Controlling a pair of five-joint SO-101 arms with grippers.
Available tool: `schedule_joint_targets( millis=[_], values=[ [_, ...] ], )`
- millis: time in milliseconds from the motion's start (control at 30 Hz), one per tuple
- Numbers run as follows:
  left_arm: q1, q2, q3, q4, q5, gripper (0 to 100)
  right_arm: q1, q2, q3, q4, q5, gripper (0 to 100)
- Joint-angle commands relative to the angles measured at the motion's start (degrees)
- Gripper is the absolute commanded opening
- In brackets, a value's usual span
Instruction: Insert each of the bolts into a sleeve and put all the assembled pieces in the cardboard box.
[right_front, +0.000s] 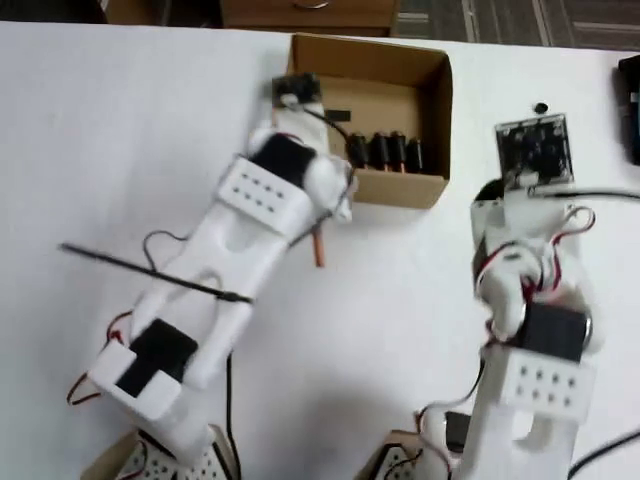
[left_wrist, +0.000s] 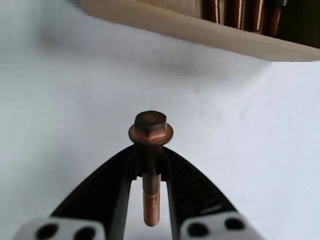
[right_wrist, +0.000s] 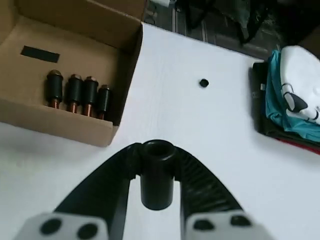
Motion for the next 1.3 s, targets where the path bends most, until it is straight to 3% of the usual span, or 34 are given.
schedule_joint_targets(
  millis=[0, 67, 200, 333, 600, 933, 1133, 1267],
  values=[
    [-2.1, -0.8, -10.4, 7.2, -5.8, 2, -4.6, -6.5, -0.4, 5.6, -0.4, 1.9],
    [-2.0, -0.8, -16.1, 10.9, -8.2, 2, -8.3, -8.0, -0.4, 9.7, -1.8, 1.9],
    [-2.4, -1.8, -28.1, 13.9, -10.8, 2, -16.0, -9.4, -0.7, 14.9, -14.1, 1.9],
    [-2.4, -8.3, -30.6, 14.0, -11.4, 2, -24.0, -9.4, -0.5, 16.1, -21.6, 1.9],
    [-4.0, -27.1, -6.5, 11.3, -11.8, 2, -38.5, -9.2, 5.6, 13.6, -31.7, 1.9],
    [-5.1, -53.5, 27.2, -8.9, -13.4, 2, -48.8, -8.8, 12.2, 3.3, -32.0, 1.9],
    [-8.1, -63.0, 40.7, -18.8, -7.2, 2, -52.8, -8.9, 16.6, -3.5, -32.1, 1.9],
    [-7.8, -65.7, 43.9, -20.0, -3.5, 2, -53.6, -9.4, 17.5, -4.0, -32.1, 1.9]
  ],
)
